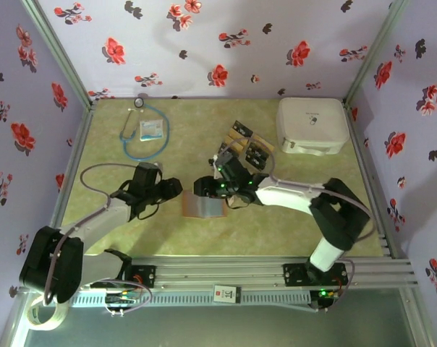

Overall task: Put the credit cards into the card holder
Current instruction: Flip over the card slot in the card holder, then rotate the card holder at the center of the table.

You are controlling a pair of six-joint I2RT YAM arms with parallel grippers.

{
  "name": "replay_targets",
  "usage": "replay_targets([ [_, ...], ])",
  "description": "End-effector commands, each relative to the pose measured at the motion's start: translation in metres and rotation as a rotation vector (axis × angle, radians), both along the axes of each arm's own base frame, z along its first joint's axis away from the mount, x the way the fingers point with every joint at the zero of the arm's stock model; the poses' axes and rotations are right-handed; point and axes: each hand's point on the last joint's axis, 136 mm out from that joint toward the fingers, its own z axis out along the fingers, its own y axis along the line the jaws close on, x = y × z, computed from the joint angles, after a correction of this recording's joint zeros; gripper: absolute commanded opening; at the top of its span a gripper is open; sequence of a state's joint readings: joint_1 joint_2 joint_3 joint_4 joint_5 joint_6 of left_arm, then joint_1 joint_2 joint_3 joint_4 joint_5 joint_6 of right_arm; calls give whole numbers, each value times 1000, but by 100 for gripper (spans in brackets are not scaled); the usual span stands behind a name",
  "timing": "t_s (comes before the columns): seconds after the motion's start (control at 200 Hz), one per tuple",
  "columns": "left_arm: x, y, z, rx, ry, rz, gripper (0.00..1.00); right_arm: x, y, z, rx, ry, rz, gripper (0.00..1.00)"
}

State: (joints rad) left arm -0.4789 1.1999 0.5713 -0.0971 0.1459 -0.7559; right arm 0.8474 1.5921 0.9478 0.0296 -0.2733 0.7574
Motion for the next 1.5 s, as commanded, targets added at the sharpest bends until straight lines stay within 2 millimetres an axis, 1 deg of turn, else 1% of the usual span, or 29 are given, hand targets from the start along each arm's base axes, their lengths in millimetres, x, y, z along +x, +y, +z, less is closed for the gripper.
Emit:
replay_targets([
  [0.0,-2,-8,11,83,-33,-75,51,-3,-53,-32,-220,-16,-62,49],
  [0.125,-5,-16,10,179,-42,-129,52,-3,-90,-45,-342,-37,-125,54],
  [0.175,-5,-18,7,227,-40,-145,52,-4,-102,-50,-378,-39,-143,56],
  [0.235,-6,-19,3,280,-37,-162,52,-5,-112,-57,-399,-34,-157,58],
  [0.335,-8,-23,-4,350,-35,-192,53,-6,-118,-65,-413,-22,-168,59],
  [0.525,-12,-27,-19,414,-19,-230,54,-6,-117,-80,-427,5,-160,58],
  [0.61,-14,-28,-26,430,-8,-243,54,-5,-114,-86,-424,14,-155,55],
  [0.665,-16,-28,-31,437,-3,-249,54,-4,-113,-89,-422,20,-154,51],
  [0.765,-18,-26,-40,449,12,-253,54,-2,-112,-91,-419,26,-155,39],
  [0.84,-19,-23,-45,462,25,-242,55,-1,-114,-91,-418,27,-160,27],
  [0.93,-22,-18,-52,473,38,-232,55,-2,-120,-91,-423,27,-172,13],
  [0.96,-23,-17,-53,477,42,-229,55,-2,-122,-91,-421,26,-176,10],
  [1.02,-24,-15,-57,482,49,-224,54,-2,-126,-91,-424,27,-185,5],
  [1.195,-24,-14,-65,498,66,-225,55,-5,-136,-94,-424,38,-204,4],
  [1.375,-20,-15,-72,518,74,-227,54,-9,-138,-96,-419,50,-216,4],
  [1.495,-16,-18,-72,524,71,-232,55,-9,-138,-94,-406,50,-223,5],
])
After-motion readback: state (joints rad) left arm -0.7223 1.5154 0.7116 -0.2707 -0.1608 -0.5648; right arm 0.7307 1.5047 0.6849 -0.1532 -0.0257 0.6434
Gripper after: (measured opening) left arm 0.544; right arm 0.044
